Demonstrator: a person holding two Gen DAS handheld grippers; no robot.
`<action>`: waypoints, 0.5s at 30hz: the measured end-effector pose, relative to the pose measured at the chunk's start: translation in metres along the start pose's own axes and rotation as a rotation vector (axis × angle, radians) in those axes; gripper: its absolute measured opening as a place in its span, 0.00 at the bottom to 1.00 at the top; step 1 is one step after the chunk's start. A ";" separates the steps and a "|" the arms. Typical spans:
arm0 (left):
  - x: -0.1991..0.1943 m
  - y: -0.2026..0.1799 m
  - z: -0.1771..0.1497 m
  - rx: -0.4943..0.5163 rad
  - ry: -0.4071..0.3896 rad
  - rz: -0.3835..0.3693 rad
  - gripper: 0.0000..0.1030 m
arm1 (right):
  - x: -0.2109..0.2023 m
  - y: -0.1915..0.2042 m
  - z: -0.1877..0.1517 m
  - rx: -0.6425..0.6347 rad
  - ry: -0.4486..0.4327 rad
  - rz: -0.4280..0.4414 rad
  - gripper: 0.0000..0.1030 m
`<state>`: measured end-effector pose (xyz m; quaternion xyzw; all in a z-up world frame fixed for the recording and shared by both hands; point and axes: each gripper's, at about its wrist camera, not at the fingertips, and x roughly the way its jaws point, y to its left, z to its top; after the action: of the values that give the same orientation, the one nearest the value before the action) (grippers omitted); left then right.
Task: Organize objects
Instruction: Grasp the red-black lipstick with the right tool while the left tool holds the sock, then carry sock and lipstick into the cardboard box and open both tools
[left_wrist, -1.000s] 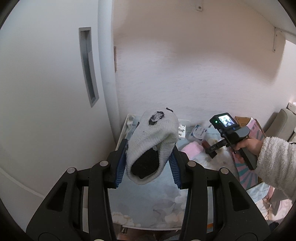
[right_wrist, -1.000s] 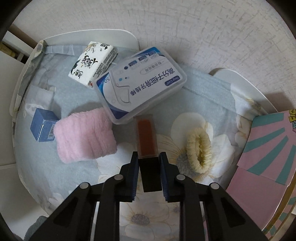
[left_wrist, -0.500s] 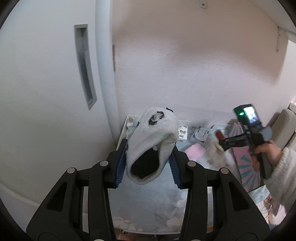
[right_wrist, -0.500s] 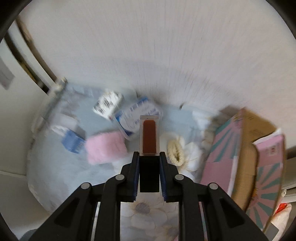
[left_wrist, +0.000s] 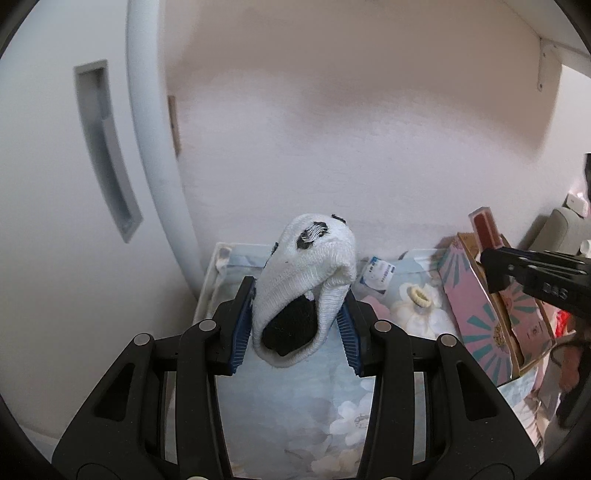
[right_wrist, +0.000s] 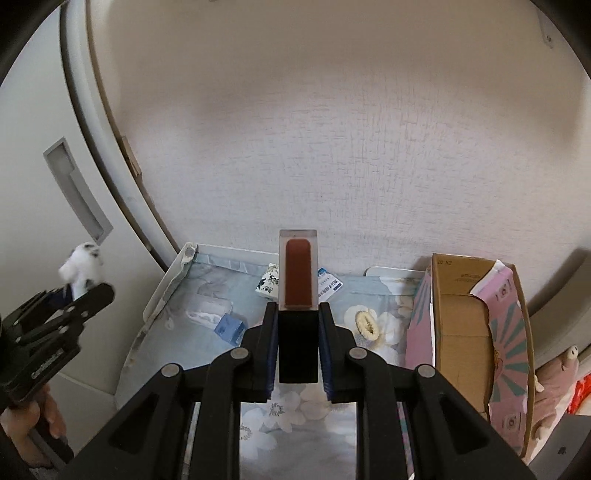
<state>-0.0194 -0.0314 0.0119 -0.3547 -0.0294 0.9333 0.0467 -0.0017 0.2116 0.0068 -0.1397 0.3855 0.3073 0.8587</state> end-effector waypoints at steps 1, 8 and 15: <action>0.003 0.000 0.001 0.004 0.007 -0.005 0.37 | 0.007 0.005 -0.004 -0.003 -0.002 -0.003 0.18; 0.017 0.001 0.010 0.022 0.018 -0.029 0.37 | 0.017 0.006 -0.009 0.012 0.006 -0.012 0.17; 0.029 -0.010 0.024 0.068 0.026 -0.068 0.37 | 0.007 -0.007 -0.008 0.035 -0.017 -0.028 0.18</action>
<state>-0.0564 -0.0189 0.0118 -0.3637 -0.0089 0.9271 0.0908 0.0015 0.2051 -0.0033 -0.1274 0.3814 0.2894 0.8686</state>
